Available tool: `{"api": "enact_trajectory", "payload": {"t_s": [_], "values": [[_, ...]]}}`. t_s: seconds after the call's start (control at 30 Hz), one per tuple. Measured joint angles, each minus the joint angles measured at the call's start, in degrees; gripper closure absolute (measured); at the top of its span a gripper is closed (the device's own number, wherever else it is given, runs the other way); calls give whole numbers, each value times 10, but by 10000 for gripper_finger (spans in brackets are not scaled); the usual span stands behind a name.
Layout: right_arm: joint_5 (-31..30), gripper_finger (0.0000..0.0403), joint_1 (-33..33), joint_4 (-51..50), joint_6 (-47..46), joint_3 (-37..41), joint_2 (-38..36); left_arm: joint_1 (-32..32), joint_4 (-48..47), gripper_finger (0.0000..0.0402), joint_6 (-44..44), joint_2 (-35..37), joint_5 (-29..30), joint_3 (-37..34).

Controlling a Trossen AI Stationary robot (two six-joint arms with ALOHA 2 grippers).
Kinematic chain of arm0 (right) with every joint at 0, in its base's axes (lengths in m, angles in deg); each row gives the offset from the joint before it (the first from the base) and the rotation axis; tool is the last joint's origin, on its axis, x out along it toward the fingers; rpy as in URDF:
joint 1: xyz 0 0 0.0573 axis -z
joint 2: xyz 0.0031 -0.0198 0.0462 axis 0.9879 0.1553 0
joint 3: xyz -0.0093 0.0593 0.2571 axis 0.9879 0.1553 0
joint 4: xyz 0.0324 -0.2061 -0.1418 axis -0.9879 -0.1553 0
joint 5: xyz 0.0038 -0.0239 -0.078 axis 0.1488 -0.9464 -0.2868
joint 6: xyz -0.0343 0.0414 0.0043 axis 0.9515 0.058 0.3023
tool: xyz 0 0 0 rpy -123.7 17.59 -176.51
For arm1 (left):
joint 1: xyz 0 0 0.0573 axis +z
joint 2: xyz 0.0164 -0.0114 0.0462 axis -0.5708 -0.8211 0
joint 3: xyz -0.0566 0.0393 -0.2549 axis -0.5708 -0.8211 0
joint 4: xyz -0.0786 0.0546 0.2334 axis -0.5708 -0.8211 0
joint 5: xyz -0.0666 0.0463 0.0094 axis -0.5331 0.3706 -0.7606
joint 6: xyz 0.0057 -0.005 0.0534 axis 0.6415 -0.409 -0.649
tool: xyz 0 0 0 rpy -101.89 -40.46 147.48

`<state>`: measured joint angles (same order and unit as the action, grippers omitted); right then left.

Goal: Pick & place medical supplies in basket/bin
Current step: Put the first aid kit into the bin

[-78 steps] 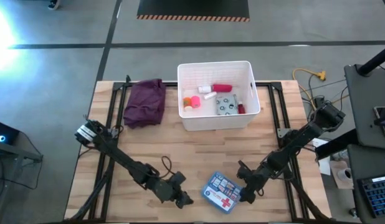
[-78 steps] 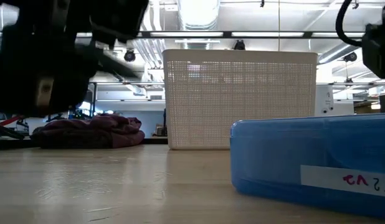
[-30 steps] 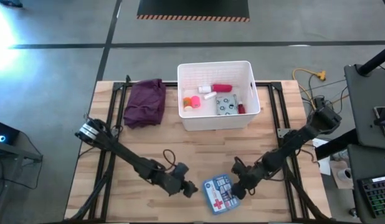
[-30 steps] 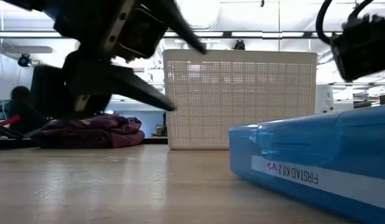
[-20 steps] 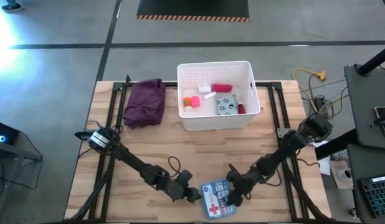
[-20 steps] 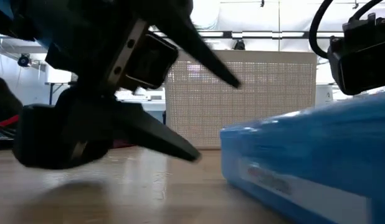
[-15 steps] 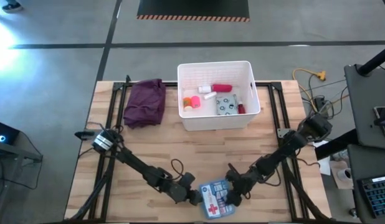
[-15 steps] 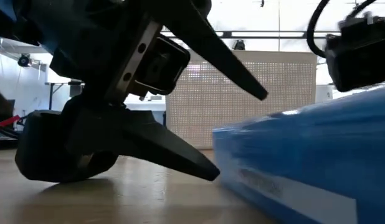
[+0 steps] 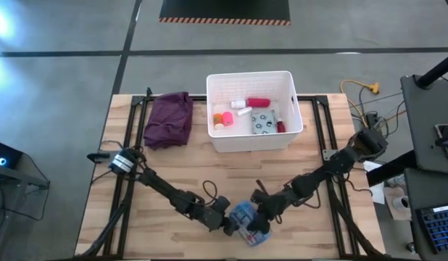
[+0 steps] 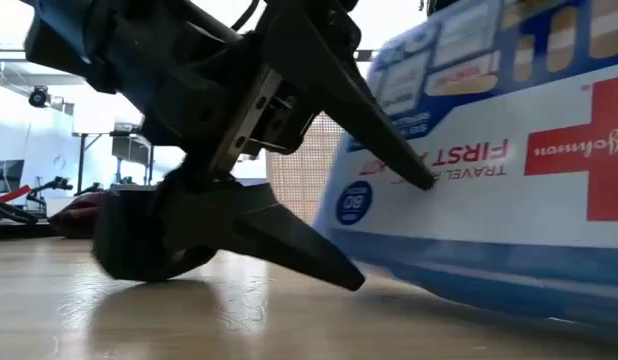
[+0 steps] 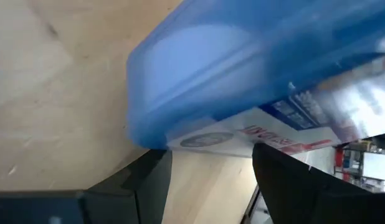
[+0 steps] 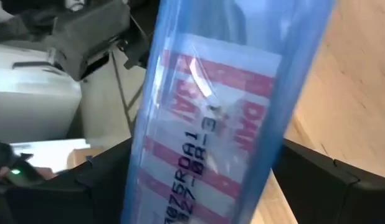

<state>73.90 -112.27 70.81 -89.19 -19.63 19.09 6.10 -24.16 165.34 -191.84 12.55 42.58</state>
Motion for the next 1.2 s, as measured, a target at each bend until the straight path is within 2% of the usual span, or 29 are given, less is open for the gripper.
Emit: {"api": "enact_trajectory", "payload": {"t_s": [0.23,0.4,0.6,0.67,0.77,0.9,1.0,1.07,1.13,1.2], "values": [[12,91,0,-141,15,-31,0,5,-3,199,-43,10,22,3],[25,151,0,-155,17,-43,-3,3,-12,199,-81,30,58,2],[8,226,3,-181,44,-68,-23,-3,-66,199,-126,81,64,1],[-24,238,4,-207,57,-83,-48,-15,-110,199,-133,119,100,2],[-94,243,8,-278,74,-107,-95,-47,-200,199,-134,191,201,2],[-247,237,26,-373,101,-158,-164,-101,-284,199,-133,293,356,2],[-370,235,67,-441,137,-210,-220,-130,-323,199,-133,362,429,2],[-403,235,121,-470,176,-242,-249,-136,-344,199,-143,397,440,2],[-384,235,198,-473,220,-272,-269,-136,-347,199,-167,426,441,1],[-297,234,301,-480,261,-300,-276,-136,-346,199,-201,451,442,1]]}}
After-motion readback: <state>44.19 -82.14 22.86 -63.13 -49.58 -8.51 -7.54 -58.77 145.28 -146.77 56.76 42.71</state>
